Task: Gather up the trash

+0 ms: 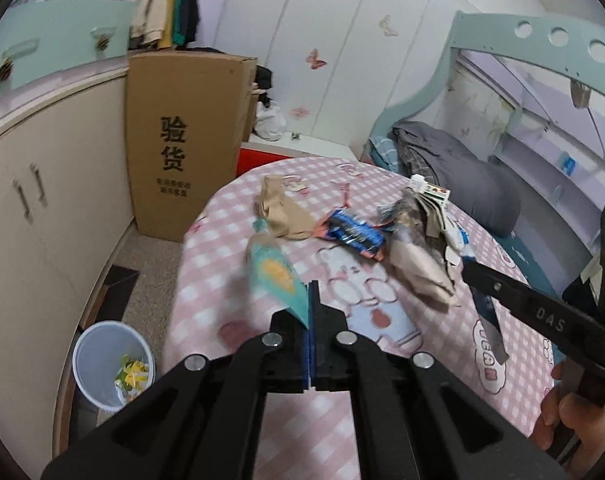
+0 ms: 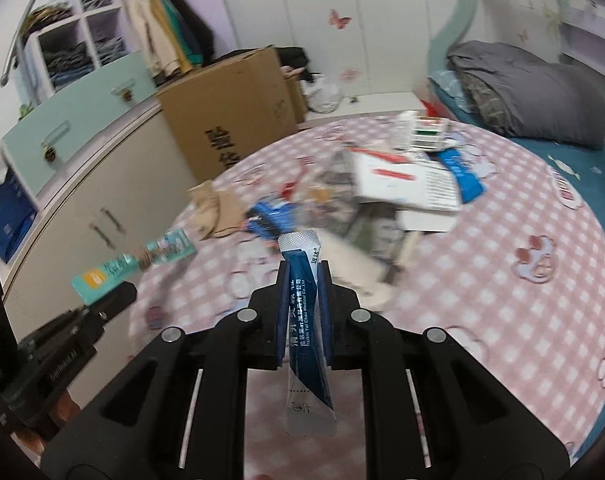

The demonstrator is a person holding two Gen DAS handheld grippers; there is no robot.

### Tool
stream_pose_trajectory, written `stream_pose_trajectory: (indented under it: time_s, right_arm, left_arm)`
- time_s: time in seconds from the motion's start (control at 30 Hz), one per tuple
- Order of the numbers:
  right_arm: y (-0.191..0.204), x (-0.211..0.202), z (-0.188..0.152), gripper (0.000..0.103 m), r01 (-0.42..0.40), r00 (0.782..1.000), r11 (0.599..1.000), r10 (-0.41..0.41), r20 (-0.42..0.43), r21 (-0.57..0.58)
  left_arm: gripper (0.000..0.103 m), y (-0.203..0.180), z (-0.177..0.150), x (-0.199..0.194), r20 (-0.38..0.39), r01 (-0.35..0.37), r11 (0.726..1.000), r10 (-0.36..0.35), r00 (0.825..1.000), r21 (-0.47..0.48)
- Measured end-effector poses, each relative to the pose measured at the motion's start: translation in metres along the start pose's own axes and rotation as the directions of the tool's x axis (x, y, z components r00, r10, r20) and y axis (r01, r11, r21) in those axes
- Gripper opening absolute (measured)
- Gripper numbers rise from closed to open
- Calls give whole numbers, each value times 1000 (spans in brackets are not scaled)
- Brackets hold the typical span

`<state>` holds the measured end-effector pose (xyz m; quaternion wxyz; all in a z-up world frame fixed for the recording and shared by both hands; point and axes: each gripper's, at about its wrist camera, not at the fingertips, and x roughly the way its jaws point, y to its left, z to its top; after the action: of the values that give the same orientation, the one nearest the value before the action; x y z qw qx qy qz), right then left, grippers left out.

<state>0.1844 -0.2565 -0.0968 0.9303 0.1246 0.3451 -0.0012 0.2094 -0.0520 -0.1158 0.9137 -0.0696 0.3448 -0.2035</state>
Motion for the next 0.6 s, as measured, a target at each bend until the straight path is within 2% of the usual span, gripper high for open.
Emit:
stream_pose_trajectory:
  time_s: [0.07,0.13,0.27,0.37,0.47,0.5,0.57,0.6]
  right_arm:
    - [17,8,-1,14,-25,1000,1000,25,-16,-18]
    - [29,18,-3,14,-41,999,999,40,-35,-30]
    - [48,37,-10,14,-60,996,997,57,-75,-46]
    - [54,46,-13,14,-66,994,997,62,-94,-44]
    - [57,49,-14,14,-65,993,997,60,-100,-46]
    - [57,50,-13,14,-65,993,997,60,-99,-46]
    - [56,50,-14,14,-66,993,997,61,-97,-45]
    - [56,51,-14,14,-65,994,997,61,-95,-45]
  left_arm:
    - [0,10,-6,-3,-7,6,1000,-6,1000,-17]
    - [0,20,-12,-2,-35,27,999,-28,999,-38]
    - [1,30,-30,6,-99,25,999,-29,995,-42]
    - [4,39,-36,15,-134,17,999,-24,991,-52]
    - [9,41,-35,19,-129,36,999,-41,991,-39]
    - [16,41,-34,19,-127,39,999,-43,991,-37]
    - [42,39,-33,19,-116,55,998,-58,992,-27]
    - [61,38,-31,19,-101,44,999,-46,994,-21]
